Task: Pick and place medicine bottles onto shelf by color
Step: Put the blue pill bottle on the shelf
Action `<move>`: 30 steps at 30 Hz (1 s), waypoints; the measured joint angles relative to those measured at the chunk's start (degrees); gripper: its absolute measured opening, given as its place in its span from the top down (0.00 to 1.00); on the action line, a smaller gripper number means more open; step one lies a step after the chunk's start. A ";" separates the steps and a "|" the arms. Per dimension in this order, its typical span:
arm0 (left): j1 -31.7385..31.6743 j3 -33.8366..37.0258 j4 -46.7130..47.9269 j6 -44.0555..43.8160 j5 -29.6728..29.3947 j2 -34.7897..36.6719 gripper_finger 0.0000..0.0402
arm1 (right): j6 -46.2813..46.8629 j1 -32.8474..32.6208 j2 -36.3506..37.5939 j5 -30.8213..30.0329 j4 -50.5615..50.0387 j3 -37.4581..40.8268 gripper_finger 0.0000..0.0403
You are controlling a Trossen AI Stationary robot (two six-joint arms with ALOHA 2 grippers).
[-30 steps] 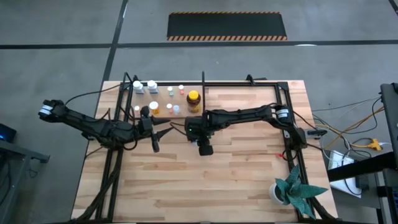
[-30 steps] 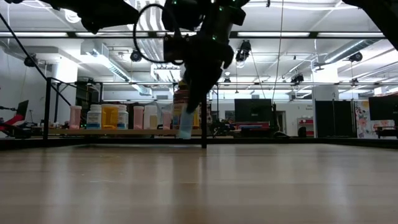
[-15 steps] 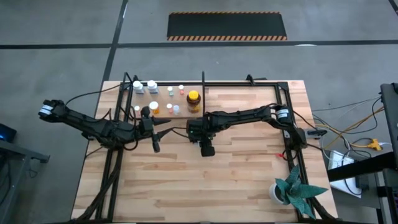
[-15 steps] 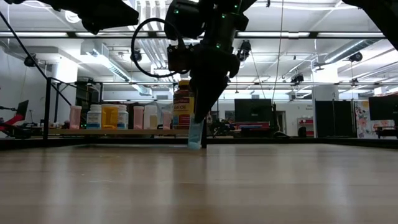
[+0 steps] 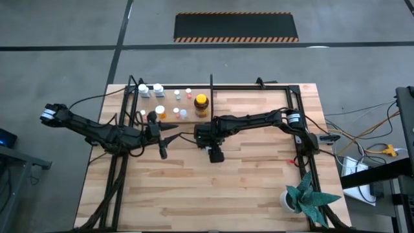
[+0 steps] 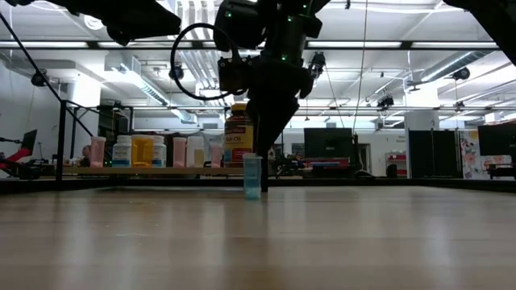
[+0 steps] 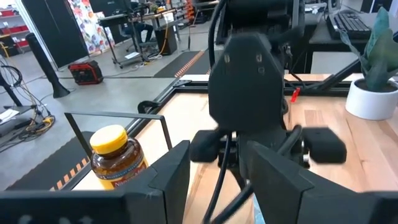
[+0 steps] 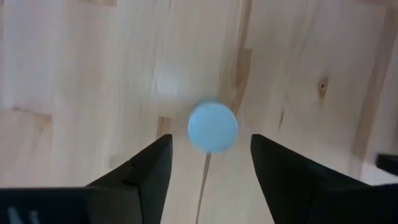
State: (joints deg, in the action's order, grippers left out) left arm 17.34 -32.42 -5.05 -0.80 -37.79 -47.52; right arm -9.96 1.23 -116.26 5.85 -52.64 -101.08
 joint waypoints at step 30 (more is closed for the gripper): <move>-0.02 -7.00 -15.49 -1.99 12.87 -26.24 0.65 | 1.83 -5.64 47.67 -0.07 50.82 54.81 0.51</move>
State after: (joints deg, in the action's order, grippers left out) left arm 17.32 -39.43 -20.53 -2.79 -24.92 -73.76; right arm -8.12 -4.40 -68.59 5.78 -1.82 -46.27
